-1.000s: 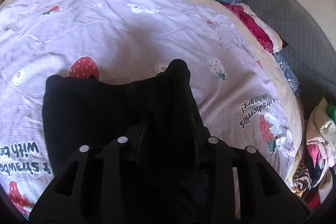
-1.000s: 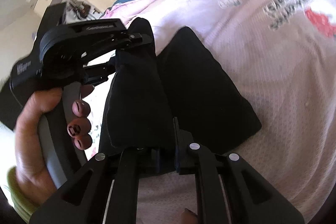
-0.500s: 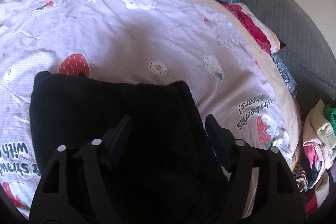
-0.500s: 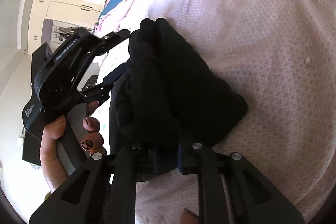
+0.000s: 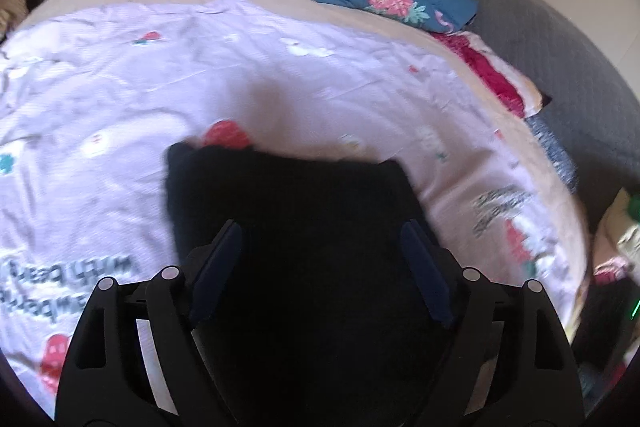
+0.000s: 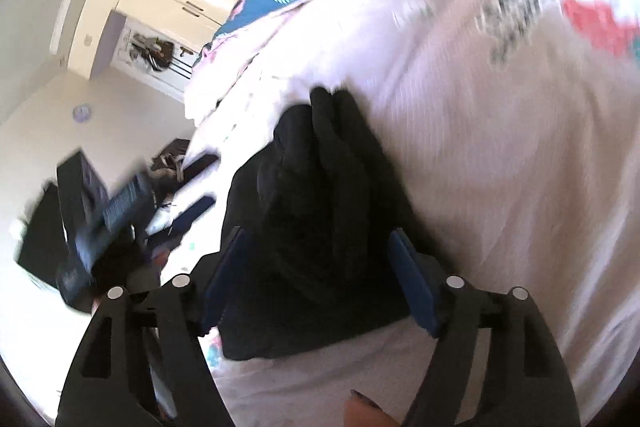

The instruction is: Fold small clothes

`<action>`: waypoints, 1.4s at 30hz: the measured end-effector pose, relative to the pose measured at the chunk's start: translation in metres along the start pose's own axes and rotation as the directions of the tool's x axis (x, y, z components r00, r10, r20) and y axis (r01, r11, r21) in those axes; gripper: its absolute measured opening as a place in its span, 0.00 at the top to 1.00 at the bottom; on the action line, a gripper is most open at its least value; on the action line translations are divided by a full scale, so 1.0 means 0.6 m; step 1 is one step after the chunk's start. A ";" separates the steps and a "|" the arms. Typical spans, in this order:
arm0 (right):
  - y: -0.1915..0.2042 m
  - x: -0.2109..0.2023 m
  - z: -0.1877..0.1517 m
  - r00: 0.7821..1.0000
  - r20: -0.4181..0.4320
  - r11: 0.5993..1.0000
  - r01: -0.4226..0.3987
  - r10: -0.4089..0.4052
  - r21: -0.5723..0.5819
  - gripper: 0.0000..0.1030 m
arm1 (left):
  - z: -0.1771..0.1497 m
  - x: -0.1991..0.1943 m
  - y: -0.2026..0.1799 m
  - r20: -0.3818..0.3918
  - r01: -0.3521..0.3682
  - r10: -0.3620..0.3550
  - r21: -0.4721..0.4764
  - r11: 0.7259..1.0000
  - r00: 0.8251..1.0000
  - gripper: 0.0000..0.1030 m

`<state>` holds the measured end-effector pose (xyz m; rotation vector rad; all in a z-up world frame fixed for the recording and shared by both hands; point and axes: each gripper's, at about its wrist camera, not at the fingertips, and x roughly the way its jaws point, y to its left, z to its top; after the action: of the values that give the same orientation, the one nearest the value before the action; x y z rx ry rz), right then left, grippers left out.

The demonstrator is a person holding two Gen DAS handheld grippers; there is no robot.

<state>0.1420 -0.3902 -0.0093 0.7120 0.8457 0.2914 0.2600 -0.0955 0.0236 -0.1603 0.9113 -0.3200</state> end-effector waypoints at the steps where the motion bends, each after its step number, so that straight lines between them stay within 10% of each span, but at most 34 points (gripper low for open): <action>1: 0.001 0.001 0.009 1.000 0.002 1.000 0.013 -0.013 -0.024 0.30 | -0.015 -0.005 0.009 0.003 -0.028 0.028 0.016 0.999 1.000 0.28; 13: 0.033 0.121 0.097 0.990 -0.095 0.978 0.084 -0.104 -0.192 0.34 | -0.095 0.005 0.019 0.013 -0.134 0.134 0.089 0.987 0.991 0.27; 24: 0.074 0.173 0.083 0.973 -0.051 0.896 0.188 -0.227 -0.402 0.88 | -0.103 -0.002 0.023 0.017 -0.103 0.102 0.079 0.992 0.995 0.25; 42: 0.016 0.179 0.103 0.969 -0.029 0.893 0.215 -0.246 -0.395 0.87 | -0.121 0.005 0.001 -0.039 -0.057 0.059 0.063 0.996 0.997 0.19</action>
<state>0.2585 -0.3572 -0.0373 0.2246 0.9044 0.2635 0.2043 -0.0964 -0.0227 -0.0704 0.9438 -0.2978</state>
